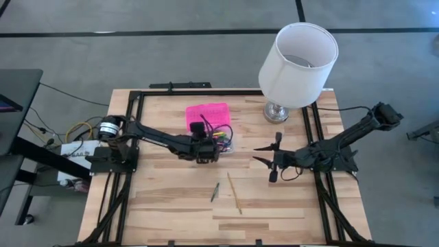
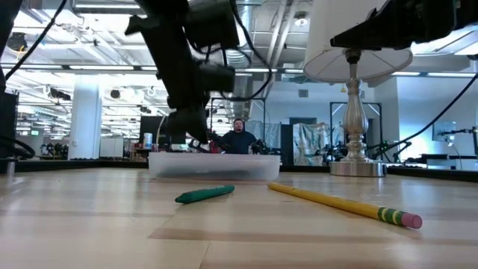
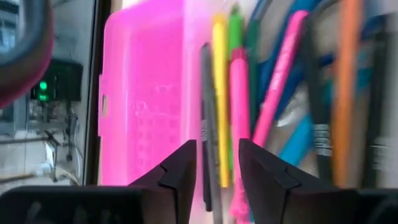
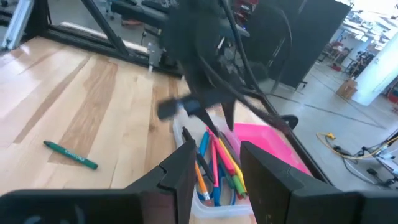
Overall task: Pick & place school supplies into a supply box
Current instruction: Put the light yellow pencil into the pink supply box
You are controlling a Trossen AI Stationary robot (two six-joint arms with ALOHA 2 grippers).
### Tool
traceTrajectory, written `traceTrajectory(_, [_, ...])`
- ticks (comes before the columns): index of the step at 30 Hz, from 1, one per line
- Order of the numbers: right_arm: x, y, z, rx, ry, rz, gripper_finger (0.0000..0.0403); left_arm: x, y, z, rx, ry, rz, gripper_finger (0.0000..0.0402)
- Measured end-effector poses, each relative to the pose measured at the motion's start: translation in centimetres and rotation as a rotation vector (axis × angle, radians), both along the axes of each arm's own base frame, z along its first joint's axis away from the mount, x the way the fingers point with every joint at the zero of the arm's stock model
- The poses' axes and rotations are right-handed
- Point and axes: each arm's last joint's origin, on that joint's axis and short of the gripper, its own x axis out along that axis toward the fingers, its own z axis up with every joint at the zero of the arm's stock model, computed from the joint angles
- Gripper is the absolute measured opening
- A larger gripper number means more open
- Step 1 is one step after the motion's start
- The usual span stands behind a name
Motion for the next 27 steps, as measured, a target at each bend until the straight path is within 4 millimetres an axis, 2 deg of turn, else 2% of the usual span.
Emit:
traceTrajectory(8, [1.1,-0.8,-1.2,-0.015,0.048,-0.056,0.0121,-1.4,-5.3,3.1,-0.015,-0.046,-0.217,0.0117])
traceTrajectory(13, [2.1,-1.2,-1.9,0.029,0.036,-0.099,0.0121,-2.8,-9.2,3.7,-0.111,-0.021,-0.396,0.0117])
traceTrajectory(17, [3.0,-1.4,-1.9,0.093,0.03,-0.126,0.0121,-4.4,-11.3,2.7,-0.089,0.027,-0.445,0.0117])
traceTrajectory(21, [4.4,-1.2,-1.6,0.163,0.047,-0.031,0.0121,-7.0,-12.1,0.4,0.001,0.086,-0.448,0.0117])
traceTrajectory(24, [5.7,-0.7,-1.3,0.183,0.058,0.018,0.0121,-9.0,-12.3,-0.8,0.083,0.048,-0.426,0.0116])
traceTrajectory(27, [7.3,0.0,-1.1,0.182,0.068,0.027,0.0121,-11.0,-12.3,-1.1,0.134,-0.039,-0.42,0.0116])
